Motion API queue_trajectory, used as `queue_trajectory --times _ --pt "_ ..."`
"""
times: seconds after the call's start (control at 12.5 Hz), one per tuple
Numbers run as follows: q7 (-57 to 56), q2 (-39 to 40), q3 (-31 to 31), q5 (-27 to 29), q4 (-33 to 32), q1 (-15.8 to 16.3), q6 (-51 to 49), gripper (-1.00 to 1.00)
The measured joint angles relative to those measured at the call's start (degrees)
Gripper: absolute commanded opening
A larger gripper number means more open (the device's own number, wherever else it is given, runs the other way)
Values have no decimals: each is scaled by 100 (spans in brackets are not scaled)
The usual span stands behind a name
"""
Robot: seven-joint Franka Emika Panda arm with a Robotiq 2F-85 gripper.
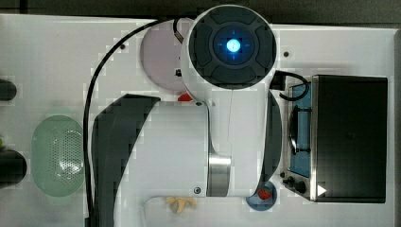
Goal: Pick Ketchup from the table and place it in strainer.
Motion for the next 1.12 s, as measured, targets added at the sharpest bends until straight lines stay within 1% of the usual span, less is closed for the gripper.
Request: queue_trajectory --times 0.16,0.24,0.48,0.64,0.88,1.12 --pt "0 -547 334 34 -481 -386 -618 80" --pt "0 -809 364 52 -576 -472 -747 99" --pt "-75 -1261 391 26 -504 -562 -685 100" --pt "-122 -1204 425 18 -487 -564 -588 100" --pt "-546 -766 549 62 -744 -594 -94 100" --pt "-1475 -60 596 67 -1203 -592 569 100"
